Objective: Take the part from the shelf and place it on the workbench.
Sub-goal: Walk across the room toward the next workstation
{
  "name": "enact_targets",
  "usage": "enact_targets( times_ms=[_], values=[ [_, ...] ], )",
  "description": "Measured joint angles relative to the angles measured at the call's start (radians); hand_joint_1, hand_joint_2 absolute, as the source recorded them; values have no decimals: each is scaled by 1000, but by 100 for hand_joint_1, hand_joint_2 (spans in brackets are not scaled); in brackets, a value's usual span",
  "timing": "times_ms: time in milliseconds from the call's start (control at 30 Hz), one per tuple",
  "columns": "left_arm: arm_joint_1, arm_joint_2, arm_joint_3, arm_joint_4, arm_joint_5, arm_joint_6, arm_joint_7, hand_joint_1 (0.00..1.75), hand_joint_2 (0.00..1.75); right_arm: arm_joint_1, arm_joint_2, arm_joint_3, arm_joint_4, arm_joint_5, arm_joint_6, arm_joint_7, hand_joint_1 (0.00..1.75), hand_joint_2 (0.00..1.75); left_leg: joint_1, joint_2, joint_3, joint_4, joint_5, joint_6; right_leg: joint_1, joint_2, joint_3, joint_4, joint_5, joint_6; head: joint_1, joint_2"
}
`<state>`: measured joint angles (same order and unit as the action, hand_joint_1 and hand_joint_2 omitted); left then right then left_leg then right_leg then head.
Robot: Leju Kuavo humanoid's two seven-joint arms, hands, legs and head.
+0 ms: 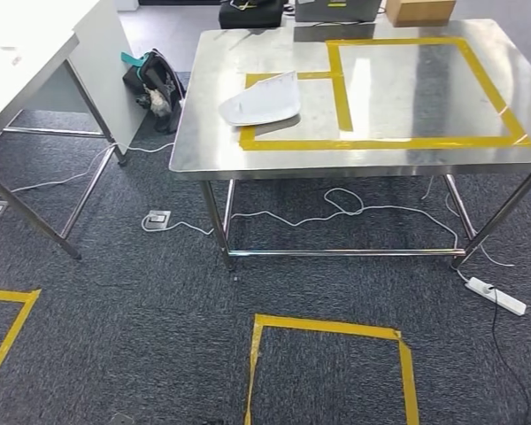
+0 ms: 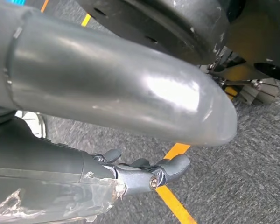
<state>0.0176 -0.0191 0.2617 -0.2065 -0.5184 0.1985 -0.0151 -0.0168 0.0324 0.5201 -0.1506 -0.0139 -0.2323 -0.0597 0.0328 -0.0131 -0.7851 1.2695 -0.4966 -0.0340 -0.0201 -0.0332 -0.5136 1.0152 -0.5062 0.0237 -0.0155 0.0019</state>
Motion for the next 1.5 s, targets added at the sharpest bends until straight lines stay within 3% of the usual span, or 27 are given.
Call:
enact_targets(
  times_ms=[33,67,100,200,233,300,333,400,467,533,567,600,667,733,800,867,967,1033,1067,1100,1167,1233,1300,1333,1400,1467,1500],
  values=[
    [1,-6,5,1,1,-5,5,0,0,0,0,0,0,-1,-1,1,0,0,-1,1,-1,25,-7,4,2,-12,-1,0,0,0,0,0],
    [1,-12,9,2,2,-9,6,0,0,0,0,-1,0,-1,-1,1,0,0,-3,3,18,8,3,8,3,-24,-2,0,0,0,0,0],
    [2,-19,13,3,3,-12,4,0,0,-2,0,-1,0,-2,-1,2,0,0,-5,10,54,-43,26,14,3,-35,0,0,-1,2,-1,0],
    [-4,-31,22,3,-8,-16,-8,0,0,-5,0,-2,0,-4,0,6,0,0,-19,70,167,-225,74,25,9,-62,4,2,-10,17,-4,0],
    [-7,-35,22,3,-14,-16,-12,0,0,-6,0,-2,0,-4,1,8,0,0,-24,81,180,-250,73,26,11,-72,4,1,-14,24,-4,0],
    [-8,-41,22,4,-22,-17,-19,0,0,-8,0,-2,0,-4,4,12,0,0,-26,64,181,-257,69,29,12,-91,15,-6,-18,37,-2,0],
    [-7,-44,23,5,-25,-17,-21,0,0,-11,0,-2,0,-4,5,13,0,0,-25,52,180,-258,70,33,10,-82,18,-3,-24,42,-2,0],
    [-7,-47,23,6,-30,-17,-25,0,0,-13,0,-2,0,-2,6,17,0,0,-22,31,180,-261,74,44,7,-30,-5,55,-64,49,1,0],
    [-11,-50,23,6,-33,-16,-28,0,0,-11,0,-2,0,-1,5,20,0,0,-24,8,177,-262,75,53,7,20,-69,191,-131,49,4,0],
    [-14,-54,23,6,-35,-17,-29,0,0,-9,0,-2,0,0,4,23,0,0,-29,-21,176,-261,76,57,10,30,-122,288,-154,45,4,0],
    [-13,-56,23,6,-35,-17,-29,0,0,-8,0,-2,0,1,3,24,0,0,-30,-36,177,-261,77,57,11,32,-124,281,-135,42,4,0],
    [-13,-58,23,6,-34,-17,-28,0,0,-7,0,-2,0,1,1,24,0,0,-31,-52,177,-261,78,56,12,38,-107,235,-99,38,4,0],
    [-14,-62,23,6,-33,-16,-26,0,0,-6,0,-2,0,0,0,24,0,0,-32,-79,176,-259,81,52,9,82,-49,95,-29,30,4,0],
    [-16,-68,23,6,-33,-16,-20,0,0,-6,0,-2,1,-2,-1,22,0,0,-32,-103,170,-258,86,42,6,123,-17,16,-8,25,4,0],
    [-14,-74,23,8,-36,-15,-12,0,0,-6,0,-2,1,-7,-1,20,0,0,-28,-125,163,-261,95,28,8,114,-11,6,-8,18,3,0],
    [-11,-80,23,10,-39,-13,-6,0,0,-6,-1,-3,1,-13,2,19,0,0,-29,-100,152,-249,87,17,6,88,-3,-2,1,4,0,0],
    [-17,-89,23,10,-42,-13,-3,0,0,-1,-2,-8,1,-18,6,18,0,0,-29,-13,83,-105,2,1,5,42,-2,-10,8,-6,-11,0],
    [-19,-94,23,10,-45,-13,-2,0,0,3,-3,-9,1,-19,8,18,0,0,-22,0,37,-1,-37,-7,5,9,-3,-9,7,-6,-11,0],
    [-18,-94,23,11,-46,-13,-2,0,0,3,-3,-9,1,-19,8,19,0,0,-19,2,38,5,-29,-10,5,-6,-3,-9,6,-5,-11,0],
    [-17,-95,23,11,-47,-13,-2,0,0,2,-3,-10,1,-19,9,19,0,0,-17,7,59,-27,-6,-12,4,-19,-2,-9,5,-3,-11,0],
    [-18,-96,23,11,-48,-14,-2,0,0,0,-4,-10,1,-18,9,20,0,0,-18,40,138,-158,48,-14,4,-42,1,-9,0,5,-12,0],
    [-22,-99,23,11,-50,-16,-2,0,0,0,-5,-10,1,-14,8,20,0,0,-22,68,190,-249,67,-3,8,-60,3,-9,-8,20,-11,0],
    [-21,-100,23,11,-51,-20,-2,0,0,-2,-6,-10,1,-9,7,20,0,0,-26,57,194,-264,63,16,10,-77,12,-15,-12,32,-10,0],
    [-19,-100,23,12,-52,-22,-2,0,0,-4,-6,-10,1,-7,5,20,0,0,-27,47,194,-265,63,24,9,-81,19,-19,-13,38,-9,0],
    [-16,-100,23,12,-55,-27,-1,0,0,-6,-6,-10,0,-2,0,19,0,0,-25,28,193,-267,67,39,5,-49,13,11,-38,47,-5,0],
    [-17,-100,23,13,-56,-30,0,0,0,-5,-6,-10,0,0,-5,19,0,0,-24,9,191,-268,69,49,5,6,-44,131,-102,49,0,0],
    [-18,-100,23,13,-57,-31,0,0,0,-3,-6,-10,0,1,-6,19,0,0,-25,-2,191,-268,70,52,6,22,-82,208,-134,47,1,0]
  ],
)
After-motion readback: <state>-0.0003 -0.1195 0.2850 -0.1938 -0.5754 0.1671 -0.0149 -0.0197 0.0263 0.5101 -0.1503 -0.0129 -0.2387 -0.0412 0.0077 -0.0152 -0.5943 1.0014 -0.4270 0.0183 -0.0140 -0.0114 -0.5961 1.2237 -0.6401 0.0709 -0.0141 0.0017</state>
